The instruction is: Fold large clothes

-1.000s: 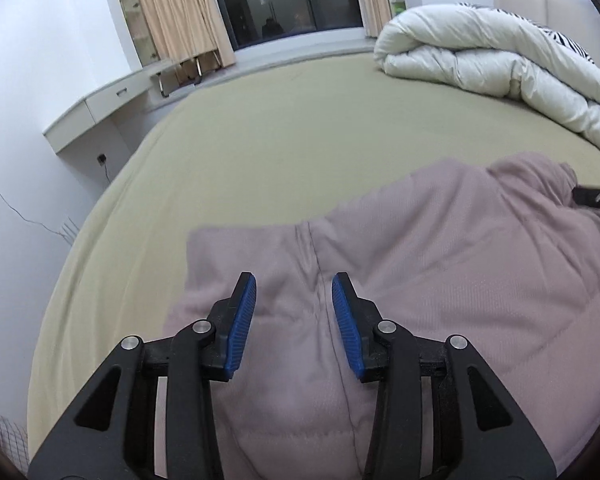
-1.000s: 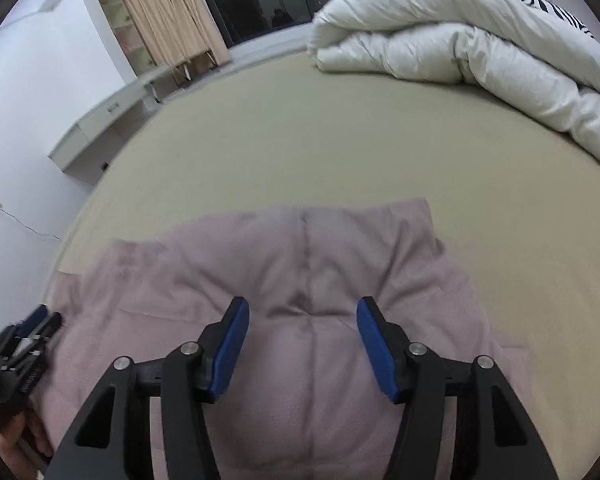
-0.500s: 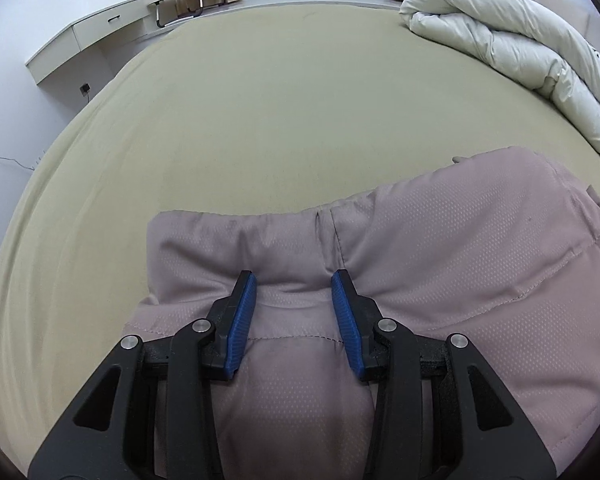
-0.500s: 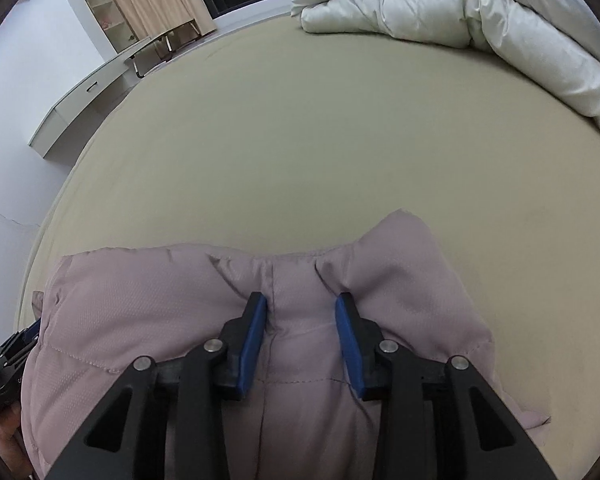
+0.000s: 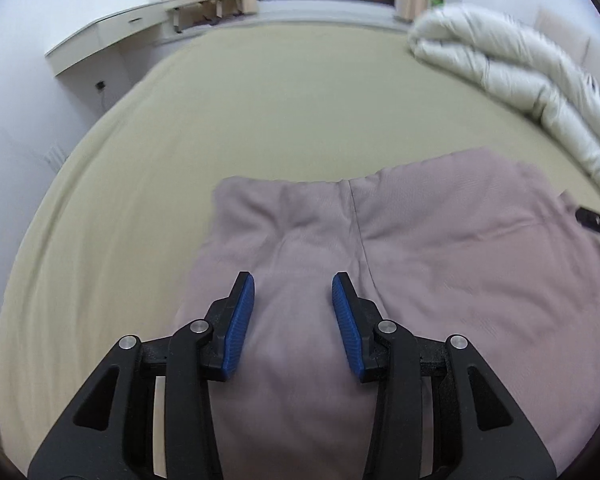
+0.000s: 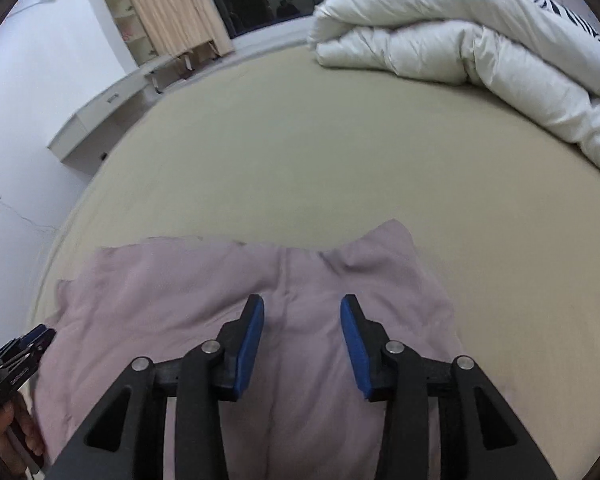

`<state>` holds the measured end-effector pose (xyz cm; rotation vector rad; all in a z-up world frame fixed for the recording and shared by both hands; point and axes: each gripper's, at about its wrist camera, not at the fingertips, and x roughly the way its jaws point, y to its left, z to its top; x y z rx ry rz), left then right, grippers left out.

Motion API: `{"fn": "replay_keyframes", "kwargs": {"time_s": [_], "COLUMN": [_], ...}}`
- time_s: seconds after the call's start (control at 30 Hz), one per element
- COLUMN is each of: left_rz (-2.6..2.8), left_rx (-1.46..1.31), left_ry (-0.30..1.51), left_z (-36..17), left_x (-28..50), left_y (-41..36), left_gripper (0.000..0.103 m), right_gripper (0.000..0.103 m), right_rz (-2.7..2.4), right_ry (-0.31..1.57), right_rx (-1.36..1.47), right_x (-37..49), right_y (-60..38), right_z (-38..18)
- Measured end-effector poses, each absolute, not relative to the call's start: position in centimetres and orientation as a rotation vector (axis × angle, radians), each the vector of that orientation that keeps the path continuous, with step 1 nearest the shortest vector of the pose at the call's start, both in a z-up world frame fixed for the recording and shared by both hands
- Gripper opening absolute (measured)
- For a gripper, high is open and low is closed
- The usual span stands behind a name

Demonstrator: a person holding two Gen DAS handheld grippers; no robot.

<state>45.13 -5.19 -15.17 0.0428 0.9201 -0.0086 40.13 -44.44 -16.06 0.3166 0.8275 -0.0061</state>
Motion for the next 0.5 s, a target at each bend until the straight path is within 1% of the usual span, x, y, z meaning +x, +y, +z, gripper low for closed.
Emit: {"fn": "replay_keyframes", "kwargs": {"time_s": [0.07, 0.1, 0.13, 0.17, 0.23, 0.3, 0.33, 0.43, 0.5], "left_rz": [-0.026, -0.032, -0.037, -0.045, -0.075, -0.103, -0.108, -0.088, -0.086], "left_rx": [-0.003, -0.006, -0.004, -0.005, -0.027, -0.052, -0.045, 0.021, 0.018], "left_ry": [0.886, 0.89, 0.886, 0.861, 0.822, 0.802, 0.796, 0.783, 0.783], "left_z": [-14.6, -15.1, -15.8, -16.4, -17.3, -17.7, -17.9, -18.6, -19.1], "left_x": [41.7, 40.6, 39.8, 39.2, 38.6, 38.3, 38.1, 37.1, 36.9], "left_y": [-4.8, -4.8, -4.8, -4.8, -4.3, -3.9, -4.0, -4.3, -3.8], "left_gripper": [0.04, 0.041, 0.041, 0.041, 0.041, 0.042, 0.042, 0.042, 0.042], "right_gripper": [0.05, 0.065, 0.073, 0.073, 0.075, 0.076, 0.076, 0.076, 0.077], "right_rz": [0.043, 0.06, 0.07, 0.059, 0.022, 0.065, 0.075, 0.059, 0.058], "right_ry": [0.733, 0.697, 0.684, 0.701, 0.789, 0.648, 0.618, 0.615, 0.621], "right_rx": [0.313, 0.303, 0.276, 0.227, 0.169, 0.172, 0.186, 0.195, 0.195], "right_x": [35.1, 32.9, 31.2, 30.1, 29.9, 27.8, 27.5, 27.6, 27.7], "right_y": [-43.4, -42.9, -42.2, -41.6, -41.3, -42.0, -42.3, -42.3, -42.4], "right_z": [-13.5, -13.1, -13.4, -14.3, -18.1, -20.2, -20.8, -21.3, -21.4]}}
